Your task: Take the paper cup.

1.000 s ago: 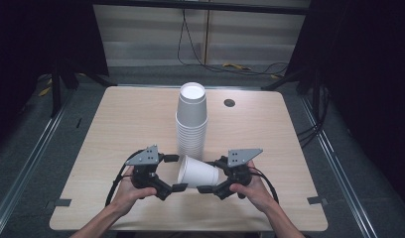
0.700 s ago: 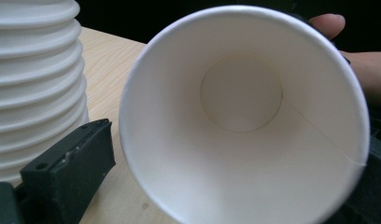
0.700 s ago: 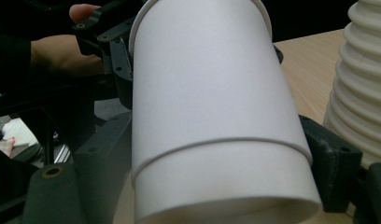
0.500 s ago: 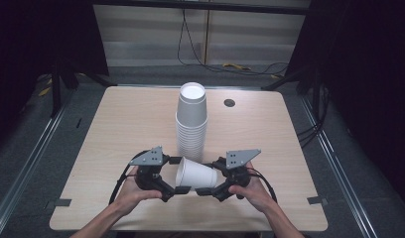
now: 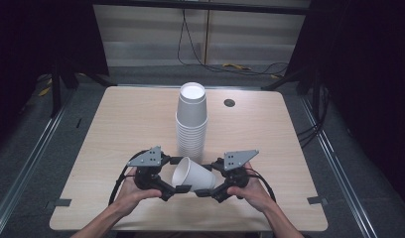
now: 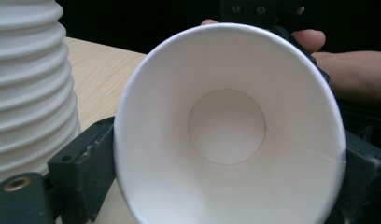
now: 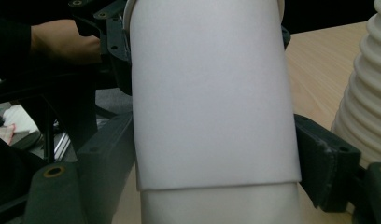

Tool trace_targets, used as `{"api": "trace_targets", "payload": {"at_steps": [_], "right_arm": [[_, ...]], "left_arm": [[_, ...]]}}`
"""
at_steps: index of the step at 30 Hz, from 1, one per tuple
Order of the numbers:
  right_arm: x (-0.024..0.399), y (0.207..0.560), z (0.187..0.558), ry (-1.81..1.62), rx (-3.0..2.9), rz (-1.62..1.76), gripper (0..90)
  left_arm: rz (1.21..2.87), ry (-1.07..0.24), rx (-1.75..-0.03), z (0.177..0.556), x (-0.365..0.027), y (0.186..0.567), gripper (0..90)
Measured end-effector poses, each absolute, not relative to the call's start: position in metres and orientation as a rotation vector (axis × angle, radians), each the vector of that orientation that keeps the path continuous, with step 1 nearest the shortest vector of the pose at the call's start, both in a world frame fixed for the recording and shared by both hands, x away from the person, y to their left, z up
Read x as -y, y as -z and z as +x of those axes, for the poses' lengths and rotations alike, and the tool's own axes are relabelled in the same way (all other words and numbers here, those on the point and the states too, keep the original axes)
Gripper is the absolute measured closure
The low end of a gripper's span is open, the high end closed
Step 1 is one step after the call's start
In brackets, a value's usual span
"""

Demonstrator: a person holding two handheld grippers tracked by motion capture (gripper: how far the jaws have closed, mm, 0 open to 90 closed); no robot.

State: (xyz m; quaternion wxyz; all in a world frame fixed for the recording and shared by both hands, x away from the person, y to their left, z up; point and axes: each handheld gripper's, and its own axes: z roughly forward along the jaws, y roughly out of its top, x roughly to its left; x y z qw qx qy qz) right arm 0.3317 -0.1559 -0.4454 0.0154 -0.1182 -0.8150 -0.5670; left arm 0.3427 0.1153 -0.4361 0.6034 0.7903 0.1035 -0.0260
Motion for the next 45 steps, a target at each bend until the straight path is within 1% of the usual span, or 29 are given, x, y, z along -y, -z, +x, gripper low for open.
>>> {"api": "trace_targets", "payload": {"at_steps": [4,7,11,27,34,41,45], "right_arm": [[0.153,0.446,0.331,1.731,2.561,-0.371,20.3],[0.153,0.445,0.331,1.718,2.564,-0.372,16.1],[0.154,0.445,0.333,1.707,2.579,-0.386,14.0],[0.172,0.439,0.328,1.772,2.587,-0.507,13.8],[0.186,0.440,0.322,1.808,2.655,-0.639,13.6],[0.201,0.444,0.319,1.744,2.736,-0.796,14.4],[0.213,0.446,0.317,1.764,2.747,-0.890,13.8]], "left_arm": [[1.843,0.066,-0.235,0.343,-0.115,0.437,9.7],[1.856,0.067,-0.233,0.343,-0.115,0.437,9.9],[1.861,0.059,-0.232,0.342,-0.117,0.437,9.9],[1.891,0.019,-0.267,0.346,-0.131,0.433,9.9],[1.928,0.003,-0.283,0.348,-0.133,0.432,9.6],[1.927,-0.018,-0.313,0.351,-0.147,0.420,9.2],[1.945,-0.063,-0.324,0.355,-0.154,0.415,9.2]]}}
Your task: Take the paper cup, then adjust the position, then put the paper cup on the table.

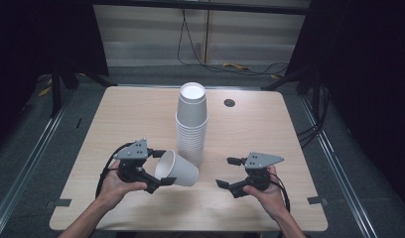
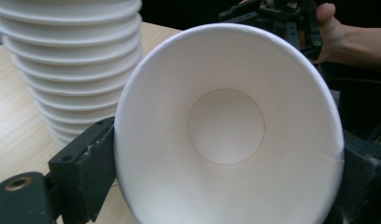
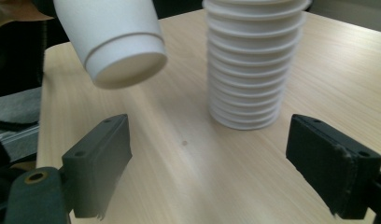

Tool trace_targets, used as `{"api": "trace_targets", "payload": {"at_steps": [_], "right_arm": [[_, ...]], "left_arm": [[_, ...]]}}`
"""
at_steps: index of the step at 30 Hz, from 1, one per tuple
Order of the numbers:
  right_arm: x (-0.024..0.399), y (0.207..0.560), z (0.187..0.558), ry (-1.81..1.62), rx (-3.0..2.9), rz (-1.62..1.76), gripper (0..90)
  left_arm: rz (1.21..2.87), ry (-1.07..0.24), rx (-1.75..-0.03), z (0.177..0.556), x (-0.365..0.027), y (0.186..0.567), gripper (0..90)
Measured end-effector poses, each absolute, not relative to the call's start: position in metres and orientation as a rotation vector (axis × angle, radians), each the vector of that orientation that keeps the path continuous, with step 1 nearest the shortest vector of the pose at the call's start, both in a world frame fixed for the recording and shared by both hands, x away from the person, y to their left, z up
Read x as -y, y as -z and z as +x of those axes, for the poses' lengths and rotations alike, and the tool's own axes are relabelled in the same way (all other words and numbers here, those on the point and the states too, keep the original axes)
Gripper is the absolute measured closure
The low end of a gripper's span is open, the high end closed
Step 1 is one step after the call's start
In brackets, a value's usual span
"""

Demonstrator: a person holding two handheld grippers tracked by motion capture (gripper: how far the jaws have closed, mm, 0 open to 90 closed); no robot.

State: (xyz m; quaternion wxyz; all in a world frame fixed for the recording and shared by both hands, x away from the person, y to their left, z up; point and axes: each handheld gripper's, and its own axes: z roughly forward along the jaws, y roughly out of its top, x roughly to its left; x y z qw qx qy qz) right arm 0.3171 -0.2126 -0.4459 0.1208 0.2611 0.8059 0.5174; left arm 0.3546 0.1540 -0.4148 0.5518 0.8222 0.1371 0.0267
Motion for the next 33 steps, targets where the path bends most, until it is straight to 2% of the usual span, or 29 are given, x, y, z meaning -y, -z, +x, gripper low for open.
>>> {"api": "trace_targets", "payload": {"at_steps": [18,33], "right_arm": [[0.237,0.450,0.320,-1.468,-2.196,0.925,13.8],[0.239,0.451,0.321,-1.456,-2.221,0.944,14.3]], "left_arm": [[2.027,-0.158,-0.410,0.371,-0.182,0.405,9.2],[2.056,-0.244,-0.538,0.392,-0.197,0.411,8.9]]}}
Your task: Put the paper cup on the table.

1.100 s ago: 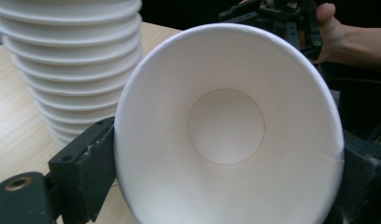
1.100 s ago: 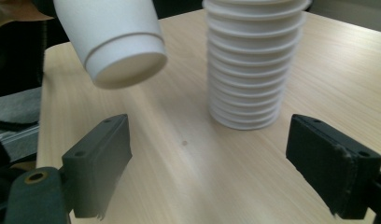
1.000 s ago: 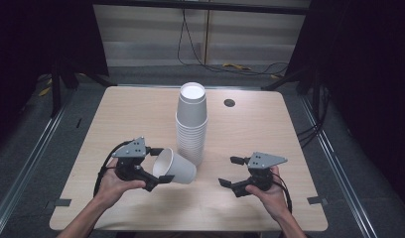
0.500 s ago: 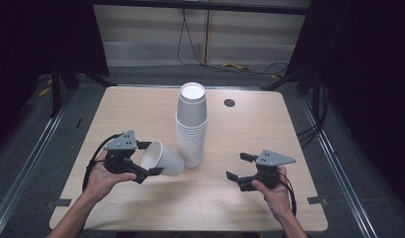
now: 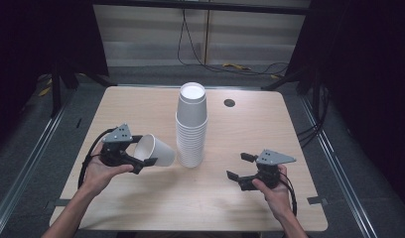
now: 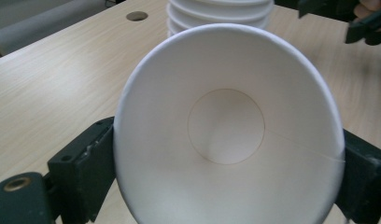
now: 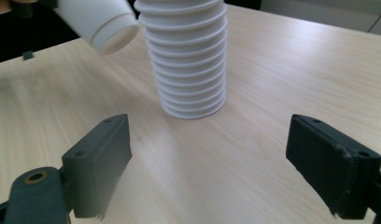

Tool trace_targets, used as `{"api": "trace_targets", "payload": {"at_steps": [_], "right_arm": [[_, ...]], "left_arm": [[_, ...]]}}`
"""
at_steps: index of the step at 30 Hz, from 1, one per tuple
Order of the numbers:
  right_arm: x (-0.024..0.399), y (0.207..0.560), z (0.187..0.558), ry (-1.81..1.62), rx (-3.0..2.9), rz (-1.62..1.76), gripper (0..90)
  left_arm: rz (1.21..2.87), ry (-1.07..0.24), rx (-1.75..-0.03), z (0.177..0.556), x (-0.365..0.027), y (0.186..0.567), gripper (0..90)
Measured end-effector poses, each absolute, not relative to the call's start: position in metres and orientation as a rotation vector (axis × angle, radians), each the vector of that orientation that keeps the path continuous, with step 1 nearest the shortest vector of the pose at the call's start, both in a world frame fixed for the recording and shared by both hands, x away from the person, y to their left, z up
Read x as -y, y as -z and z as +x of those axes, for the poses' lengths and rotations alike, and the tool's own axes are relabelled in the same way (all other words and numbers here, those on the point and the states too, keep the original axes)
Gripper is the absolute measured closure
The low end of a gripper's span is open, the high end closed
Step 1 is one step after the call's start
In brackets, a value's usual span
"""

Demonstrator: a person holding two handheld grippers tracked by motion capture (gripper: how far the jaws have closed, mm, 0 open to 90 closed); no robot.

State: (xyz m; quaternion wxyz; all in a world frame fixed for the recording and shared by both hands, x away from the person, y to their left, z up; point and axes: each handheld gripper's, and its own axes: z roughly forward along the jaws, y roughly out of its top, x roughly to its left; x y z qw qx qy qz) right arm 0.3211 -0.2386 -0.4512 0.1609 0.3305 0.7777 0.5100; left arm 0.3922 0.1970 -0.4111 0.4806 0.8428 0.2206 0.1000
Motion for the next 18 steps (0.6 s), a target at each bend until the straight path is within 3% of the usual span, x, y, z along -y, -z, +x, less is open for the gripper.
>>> {"api": "trace_targets", "payload": {"at_steps": [18], "right_arm": [[0.240,0.455,0.320,-1.475,-2.252,0.946,15.5]], "left_arm": [[2.121,-0.345,-0.683,0.415,-0.196,0.411,9.0]]}}
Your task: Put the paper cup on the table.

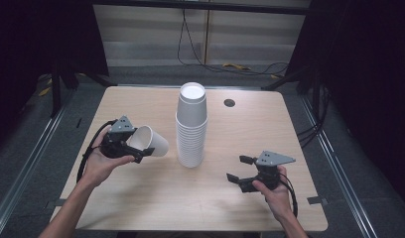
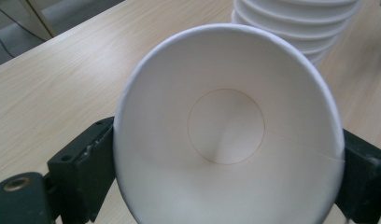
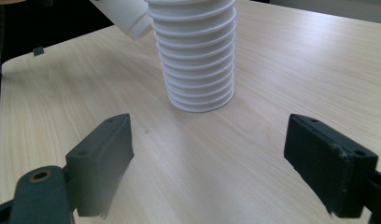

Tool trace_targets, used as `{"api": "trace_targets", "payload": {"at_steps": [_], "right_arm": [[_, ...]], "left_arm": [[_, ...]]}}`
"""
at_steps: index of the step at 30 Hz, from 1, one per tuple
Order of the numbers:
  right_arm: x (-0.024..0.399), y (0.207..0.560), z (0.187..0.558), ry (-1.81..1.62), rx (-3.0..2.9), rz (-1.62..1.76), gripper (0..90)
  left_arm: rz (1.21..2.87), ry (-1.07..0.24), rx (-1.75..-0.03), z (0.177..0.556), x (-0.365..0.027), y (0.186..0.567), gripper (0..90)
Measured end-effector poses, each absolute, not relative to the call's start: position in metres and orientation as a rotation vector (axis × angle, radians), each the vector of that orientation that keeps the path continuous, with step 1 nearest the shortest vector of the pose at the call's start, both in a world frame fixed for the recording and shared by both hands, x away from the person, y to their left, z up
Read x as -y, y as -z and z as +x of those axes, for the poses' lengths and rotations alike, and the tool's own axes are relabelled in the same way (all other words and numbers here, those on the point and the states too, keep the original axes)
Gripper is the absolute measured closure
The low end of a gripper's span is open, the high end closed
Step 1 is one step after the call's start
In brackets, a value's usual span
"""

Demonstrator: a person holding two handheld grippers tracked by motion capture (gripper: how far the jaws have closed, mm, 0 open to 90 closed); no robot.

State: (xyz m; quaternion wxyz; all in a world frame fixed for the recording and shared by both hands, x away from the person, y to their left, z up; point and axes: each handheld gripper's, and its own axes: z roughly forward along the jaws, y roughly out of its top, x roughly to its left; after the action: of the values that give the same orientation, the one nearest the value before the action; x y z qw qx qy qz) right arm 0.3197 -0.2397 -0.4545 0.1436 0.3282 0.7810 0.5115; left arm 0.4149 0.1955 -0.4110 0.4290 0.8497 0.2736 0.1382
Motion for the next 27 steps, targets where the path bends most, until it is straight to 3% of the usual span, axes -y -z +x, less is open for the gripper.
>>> {"api": "trace_targets", "payload": {"at_steps": [13,27], "right_arm": [[0.236,0.455,0.319,-1.458,-2.268,0.943,15.5],[0.236,0.457,0.319,-1.453,-2.263,0.946,15.3]], "left_arm": [[2.233,-0.423,-0.725,0.431,-0.195,0.418,8.8],[2.406,-0.399,-0.742,0.450,-0.179,0.416,9.0]]}}
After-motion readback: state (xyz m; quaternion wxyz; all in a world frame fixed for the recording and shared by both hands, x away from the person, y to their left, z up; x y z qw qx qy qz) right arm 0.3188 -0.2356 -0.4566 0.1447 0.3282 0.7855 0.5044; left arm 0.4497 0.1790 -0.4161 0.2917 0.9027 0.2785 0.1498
